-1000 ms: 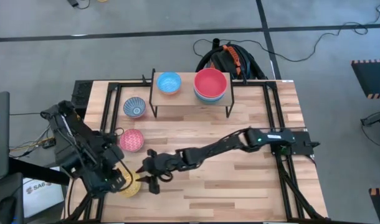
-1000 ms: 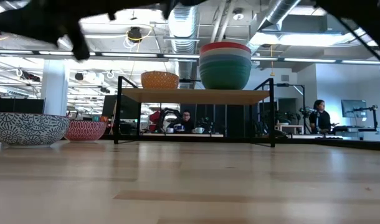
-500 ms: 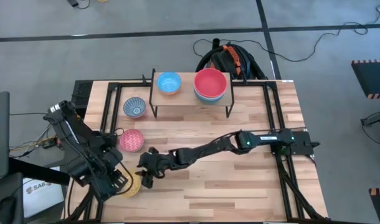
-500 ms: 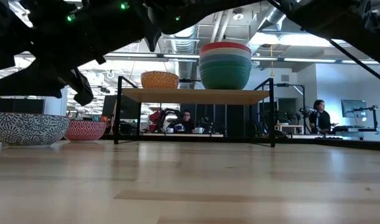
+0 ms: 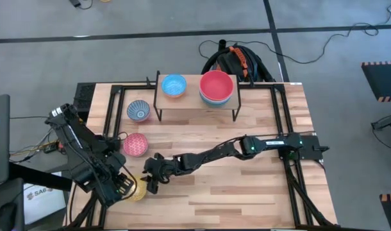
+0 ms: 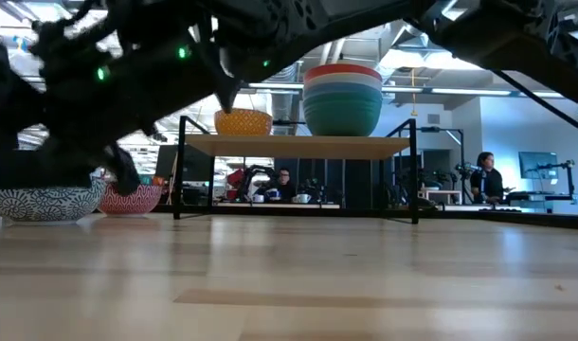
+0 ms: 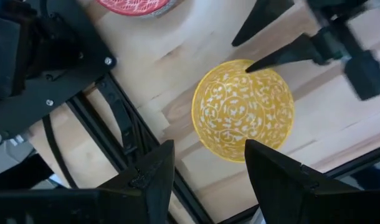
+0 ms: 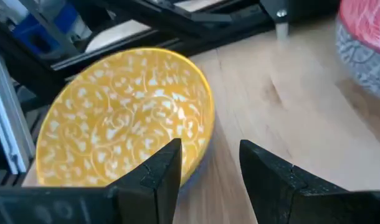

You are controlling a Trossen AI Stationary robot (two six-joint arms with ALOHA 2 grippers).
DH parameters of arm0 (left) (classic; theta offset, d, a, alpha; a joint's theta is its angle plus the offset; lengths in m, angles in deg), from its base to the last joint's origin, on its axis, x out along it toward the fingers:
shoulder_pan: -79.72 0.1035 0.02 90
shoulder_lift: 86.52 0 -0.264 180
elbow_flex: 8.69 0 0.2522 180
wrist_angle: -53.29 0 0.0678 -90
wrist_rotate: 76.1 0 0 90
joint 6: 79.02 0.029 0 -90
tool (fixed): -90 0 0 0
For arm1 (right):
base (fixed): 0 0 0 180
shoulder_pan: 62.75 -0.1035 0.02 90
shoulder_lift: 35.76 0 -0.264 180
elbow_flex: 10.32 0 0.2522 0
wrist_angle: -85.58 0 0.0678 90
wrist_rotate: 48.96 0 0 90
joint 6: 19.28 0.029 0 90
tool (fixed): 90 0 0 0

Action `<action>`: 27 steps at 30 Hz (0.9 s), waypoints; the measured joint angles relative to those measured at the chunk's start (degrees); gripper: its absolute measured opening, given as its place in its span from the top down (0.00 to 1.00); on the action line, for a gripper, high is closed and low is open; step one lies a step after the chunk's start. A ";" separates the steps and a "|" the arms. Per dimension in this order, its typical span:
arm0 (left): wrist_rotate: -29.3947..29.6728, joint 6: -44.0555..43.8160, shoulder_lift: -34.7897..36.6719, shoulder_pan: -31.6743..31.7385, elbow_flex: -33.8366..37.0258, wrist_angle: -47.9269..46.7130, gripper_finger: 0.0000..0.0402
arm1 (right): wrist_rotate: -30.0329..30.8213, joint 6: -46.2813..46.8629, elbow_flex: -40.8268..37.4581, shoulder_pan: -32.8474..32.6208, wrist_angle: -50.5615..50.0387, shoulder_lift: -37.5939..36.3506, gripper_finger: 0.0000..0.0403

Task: Place and stack bowls onto a shelf
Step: Stack the yellow patterned bowl on top of the light blue patterned bowl on the shelf

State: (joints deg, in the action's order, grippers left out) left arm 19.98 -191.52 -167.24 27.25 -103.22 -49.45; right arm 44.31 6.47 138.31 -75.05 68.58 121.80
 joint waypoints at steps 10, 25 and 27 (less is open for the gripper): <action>0.93 -0.61 0.00 0.00 0.00 -0.09 0.55 | 0.72 1.21 -0.15 -0.17 -7.68 0.30 0.54; 3.33 -1.83 0.00 0.00 0.00 -0.10 0.55 | -0.54 1.48 -0.04 -0.16 -6.61 -0.02 0.86; 3.35 -1.81 0.00 0.00 0.00 -0.25 0.55 | -0.57 1.37 0.00 -0.20 -6.65 -0.09 0.90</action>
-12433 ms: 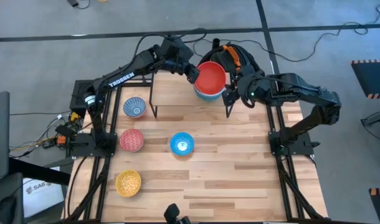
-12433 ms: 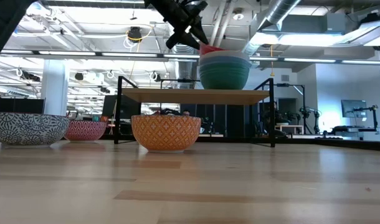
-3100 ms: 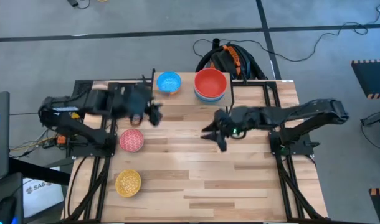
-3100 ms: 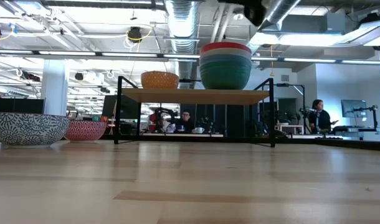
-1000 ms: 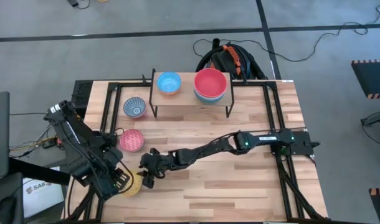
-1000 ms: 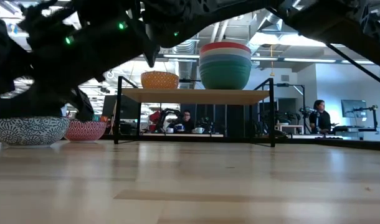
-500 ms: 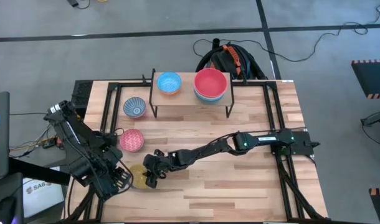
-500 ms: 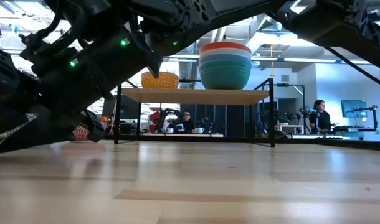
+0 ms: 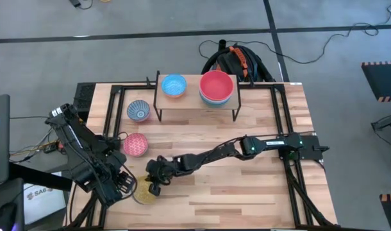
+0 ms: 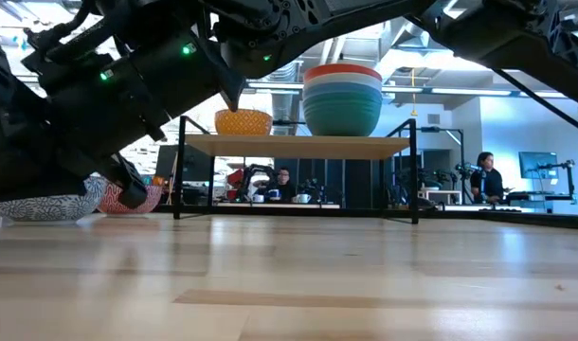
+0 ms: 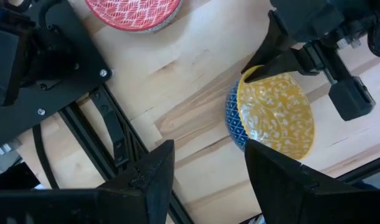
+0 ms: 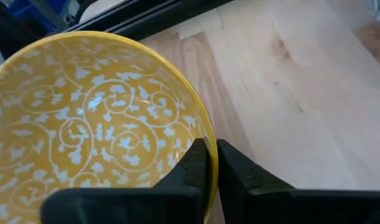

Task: Place and stack bowls onto a shelf
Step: Stack the yellow patterned bowl on top of the light blue patterned bowl on the shelf

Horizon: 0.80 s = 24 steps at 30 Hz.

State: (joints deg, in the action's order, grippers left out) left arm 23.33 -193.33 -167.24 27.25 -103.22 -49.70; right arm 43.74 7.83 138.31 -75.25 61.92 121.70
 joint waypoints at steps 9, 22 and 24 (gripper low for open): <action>0.06 -0.84 0.00 0.02 0.00 -0.51 0.55 | 0.01 -0.86 -0.09 0.13 -7.95 -2.56 0.90; 14.86 3.33 0.50 1.70 -0.01 -0.78 0.55 | 8.95 -13.79 -0.22 3.53 -37.76 -18.66 0.90; 16.65 6.33 1.01 3.08 -0.02 -0.80 0.55 | 9.71 -14.91 -0.24 4.64 -40.55 -20.81 0.90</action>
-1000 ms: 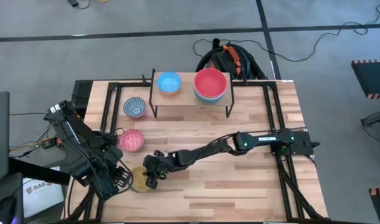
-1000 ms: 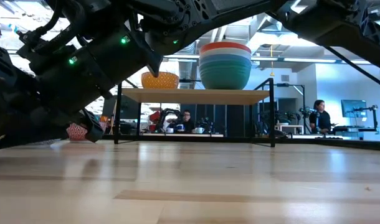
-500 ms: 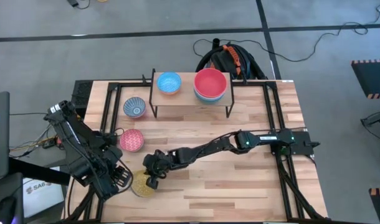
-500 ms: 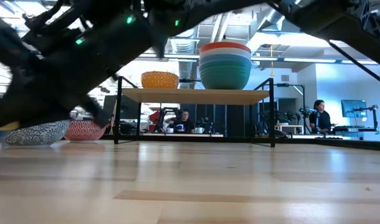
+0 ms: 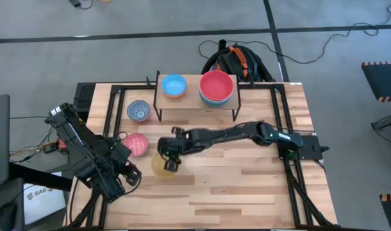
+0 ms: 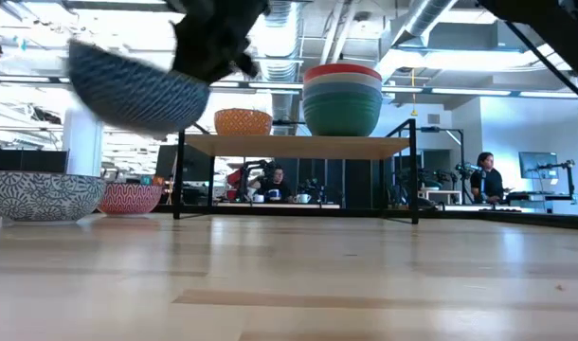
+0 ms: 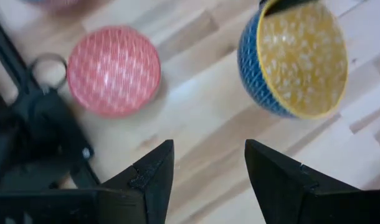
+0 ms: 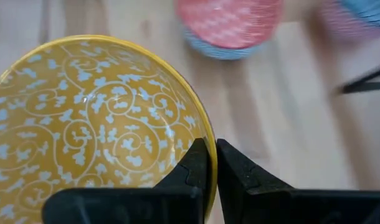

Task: Place and stack bowls onto a shelf
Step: Stack the yellow patterned bowl on top of the light blue patterned bowl on the shelf

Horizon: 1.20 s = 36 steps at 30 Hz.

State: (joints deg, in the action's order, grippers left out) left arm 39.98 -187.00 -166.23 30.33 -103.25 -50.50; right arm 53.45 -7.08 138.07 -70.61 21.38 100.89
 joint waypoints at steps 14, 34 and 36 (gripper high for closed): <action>9.27 21.52 5.24 12.53 -0.02 0.01 0.55 | 5.71 -3.70 0.00 12.23 -4.67 -11.76 0.90; 11.37 36.69 3.98 37.32 -0.02 12.35 0.55 | -0.18 -24.38 0.09 31.50 9.80 -12.76 0.90; 11.30 36.71 3.68 38.95 -0.02 12.82 0.55 | -2.50 -24.61 0.09 33.27 10.08 -12.76 0.90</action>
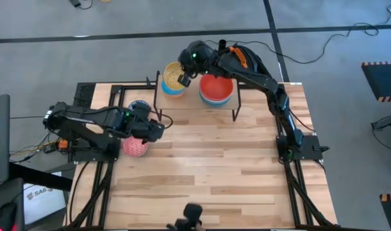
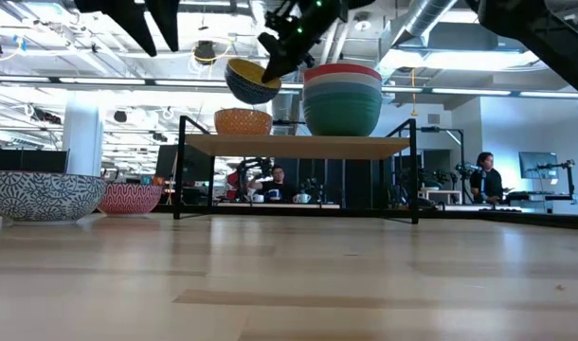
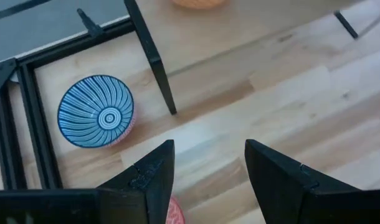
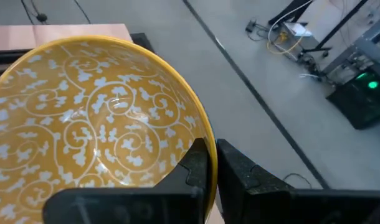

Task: Place and stack bowls onto a shelf
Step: Stack the yellow patterned bowl on top of the light blue patterned bowl on the shelf

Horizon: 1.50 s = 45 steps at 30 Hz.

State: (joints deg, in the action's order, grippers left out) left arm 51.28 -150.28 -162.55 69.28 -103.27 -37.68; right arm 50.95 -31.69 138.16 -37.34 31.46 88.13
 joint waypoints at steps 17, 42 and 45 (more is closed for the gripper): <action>-4.51 5.53 -1.54 8.09 0.02 5.77 0.55 | -10.71 1.58 0.13 3.97 1.92 1.94 0.90; -7.37 4.43 -1.44 5.86 0.00 1.43 0.55 | -10.03 1.49 -0.02 3.60 -1.33 4.85 0.90; -7.35 4.41 -1.44 5.89 0.00 1.08 0.55 | -10.04 1.29 -0.02 3.55 -1.36 4.85 0.89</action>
State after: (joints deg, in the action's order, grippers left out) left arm 43.93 -145.87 -163.99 75.16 -103.27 -36.60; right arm 40.91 -30.39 138.14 -33.78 30.10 92.98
